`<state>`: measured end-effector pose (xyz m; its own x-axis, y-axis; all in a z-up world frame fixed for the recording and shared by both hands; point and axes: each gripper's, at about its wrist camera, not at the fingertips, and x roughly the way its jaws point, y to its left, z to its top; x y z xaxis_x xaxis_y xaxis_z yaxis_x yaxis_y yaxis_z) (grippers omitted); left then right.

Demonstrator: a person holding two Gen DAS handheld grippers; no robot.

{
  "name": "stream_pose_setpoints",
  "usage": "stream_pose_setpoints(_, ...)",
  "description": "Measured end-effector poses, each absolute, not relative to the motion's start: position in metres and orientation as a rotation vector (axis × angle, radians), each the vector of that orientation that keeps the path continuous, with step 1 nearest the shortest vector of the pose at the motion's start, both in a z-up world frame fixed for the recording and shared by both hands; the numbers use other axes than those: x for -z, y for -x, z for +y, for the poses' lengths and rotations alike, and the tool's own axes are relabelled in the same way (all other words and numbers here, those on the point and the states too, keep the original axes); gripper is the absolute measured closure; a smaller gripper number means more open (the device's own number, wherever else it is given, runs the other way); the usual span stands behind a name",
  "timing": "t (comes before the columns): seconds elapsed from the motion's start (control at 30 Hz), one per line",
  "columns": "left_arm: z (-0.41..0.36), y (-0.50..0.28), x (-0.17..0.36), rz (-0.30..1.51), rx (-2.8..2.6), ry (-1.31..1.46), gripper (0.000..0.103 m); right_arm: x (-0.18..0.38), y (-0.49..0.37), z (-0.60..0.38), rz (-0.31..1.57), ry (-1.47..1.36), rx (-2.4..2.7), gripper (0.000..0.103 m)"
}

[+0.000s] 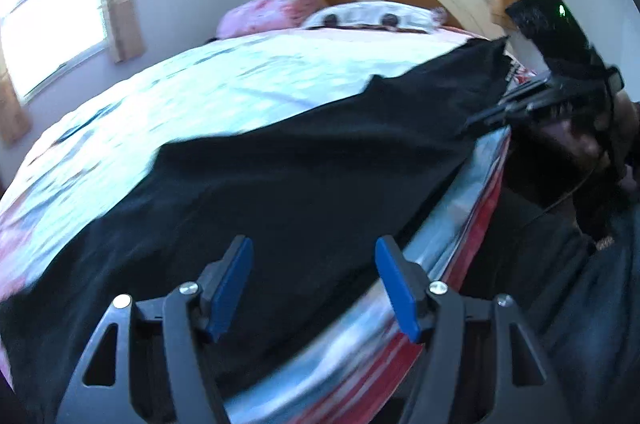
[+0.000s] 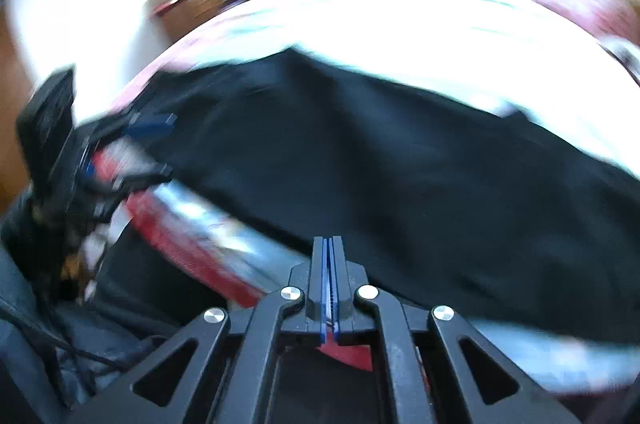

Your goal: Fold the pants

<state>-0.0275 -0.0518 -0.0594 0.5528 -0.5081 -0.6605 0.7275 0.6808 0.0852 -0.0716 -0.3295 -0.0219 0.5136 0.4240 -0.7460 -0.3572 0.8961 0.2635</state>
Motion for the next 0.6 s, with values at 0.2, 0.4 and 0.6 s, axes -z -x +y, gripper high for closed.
stream_pose_setpoints(0.2,-0.142,0.008,0.055,0.644,0.896,-0.457,0.036,-0.003,0.096,-0.446,0.859,-0.327,-0.203,0.099)
stream_pose_setpoints(0.4,-0.195,-0.006,0.065,0.689,1.010,-0.432,0.035,-0.019,0.137,-0.563,0.688,-0.697,0.037,0.026)
stream_pose_setpoints(0.6,-0.214,-0.009,0.077,0.736,1.018,-0.441,0.035,-0.007,0.126,-0.621,0.631,-0.953,0.060,0.026)
